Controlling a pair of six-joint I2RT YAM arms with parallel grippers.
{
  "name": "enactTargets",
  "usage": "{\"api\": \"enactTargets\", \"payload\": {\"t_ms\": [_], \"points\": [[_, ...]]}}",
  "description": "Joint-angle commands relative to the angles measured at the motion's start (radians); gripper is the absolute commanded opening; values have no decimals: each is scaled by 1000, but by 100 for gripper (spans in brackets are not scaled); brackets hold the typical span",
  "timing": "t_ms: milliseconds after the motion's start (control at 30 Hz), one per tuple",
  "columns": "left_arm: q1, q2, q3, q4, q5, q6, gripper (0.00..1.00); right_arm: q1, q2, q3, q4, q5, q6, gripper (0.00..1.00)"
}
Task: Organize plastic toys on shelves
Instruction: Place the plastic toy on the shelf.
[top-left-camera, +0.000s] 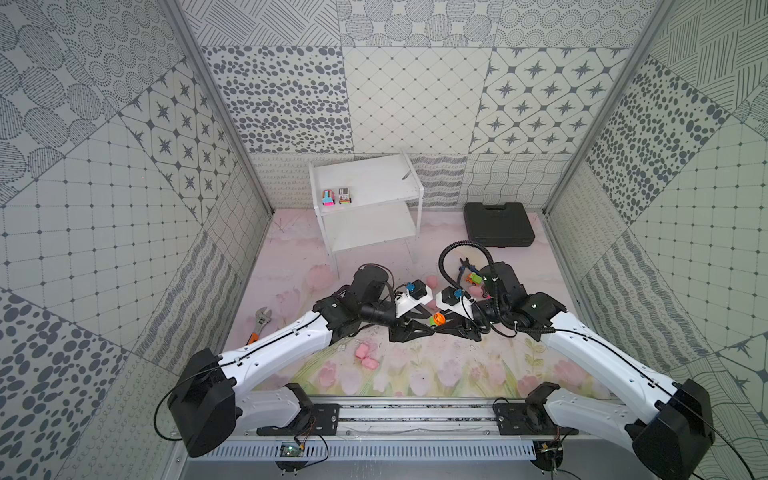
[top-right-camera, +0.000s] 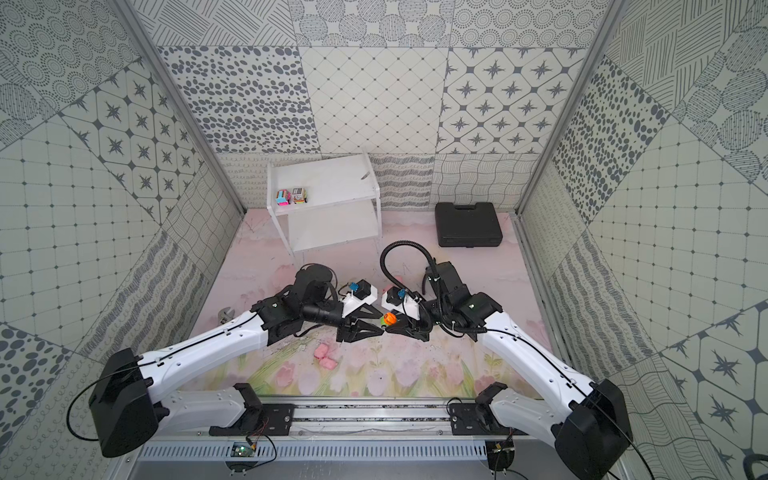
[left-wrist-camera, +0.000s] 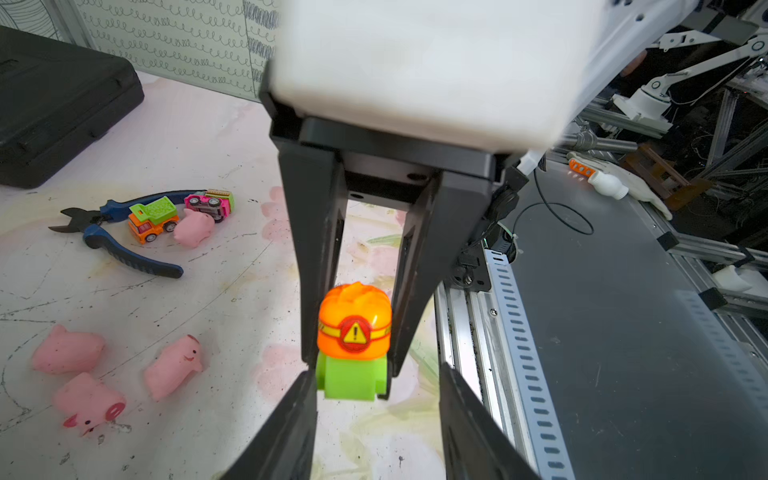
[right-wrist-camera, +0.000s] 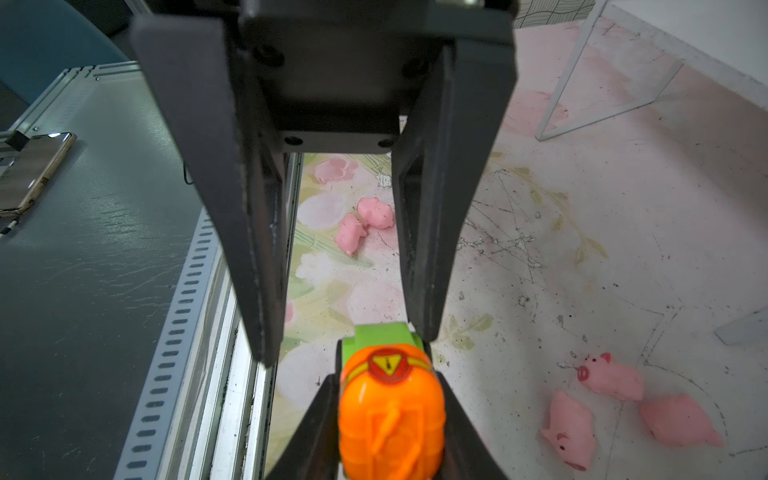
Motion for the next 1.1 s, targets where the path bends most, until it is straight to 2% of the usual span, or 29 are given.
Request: {"api": "enactTargets", "payload": {"t_ms": [0,167,433,633,767,1067], "points": [[11,-17,-10,76,10,-24,49,8,-26,2,77,-72,22,36],[22,-24,-13,66,3,-18,45,10,-34,2,81,-82,30,36],[39,-33,-14,55,-35,-1,49,13,-39,2,79,-87,35,36],[42,-27,-13,80,7,-30,47,22,-31,7,83,-83,33,36],[42,-15,-10,82,33,-44,41,27,-27,6,96,-77,39,37],[42,-1,1,91,41,-47,40,30,-8,11,104,-73,40,37]]}}
